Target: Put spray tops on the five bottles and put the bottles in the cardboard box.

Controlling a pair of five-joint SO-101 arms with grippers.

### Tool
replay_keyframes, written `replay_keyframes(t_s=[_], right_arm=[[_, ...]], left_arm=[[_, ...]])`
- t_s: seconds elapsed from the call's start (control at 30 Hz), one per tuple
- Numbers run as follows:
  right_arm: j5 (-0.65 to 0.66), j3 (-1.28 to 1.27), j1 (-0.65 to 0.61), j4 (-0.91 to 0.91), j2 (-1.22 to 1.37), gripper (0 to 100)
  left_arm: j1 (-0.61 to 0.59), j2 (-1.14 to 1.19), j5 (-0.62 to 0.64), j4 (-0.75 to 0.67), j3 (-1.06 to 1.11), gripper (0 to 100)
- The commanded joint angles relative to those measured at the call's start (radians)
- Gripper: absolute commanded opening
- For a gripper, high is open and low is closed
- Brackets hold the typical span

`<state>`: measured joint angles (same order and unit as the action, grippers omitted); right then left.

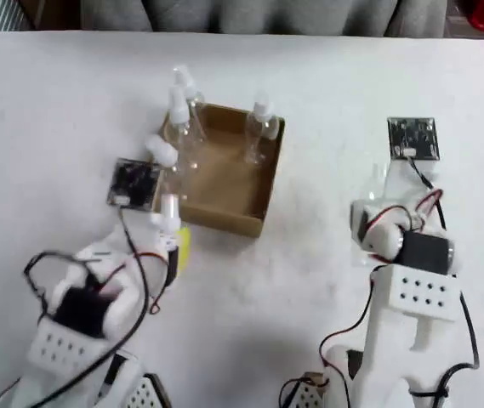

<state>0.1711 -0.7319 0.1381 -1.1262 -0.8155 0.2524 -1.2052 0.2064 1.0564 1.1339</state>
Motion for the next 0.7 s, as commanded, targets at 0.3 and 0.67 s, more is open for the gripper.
replay_keyframes(t_s=[0.3, 0.67], right_arm=[[-0.095, -0.028, -0.311, 0.097, -0.128, 1.7], [-0.166, -0.301, -0.532, 0.329, -0.567, 1.6]], left_arm=[[-0.157, -0.510, -0.015, -0.049, -0.051, 2], [-0.289, -0.527, -0.015, -0.384, -0.158, 2]])
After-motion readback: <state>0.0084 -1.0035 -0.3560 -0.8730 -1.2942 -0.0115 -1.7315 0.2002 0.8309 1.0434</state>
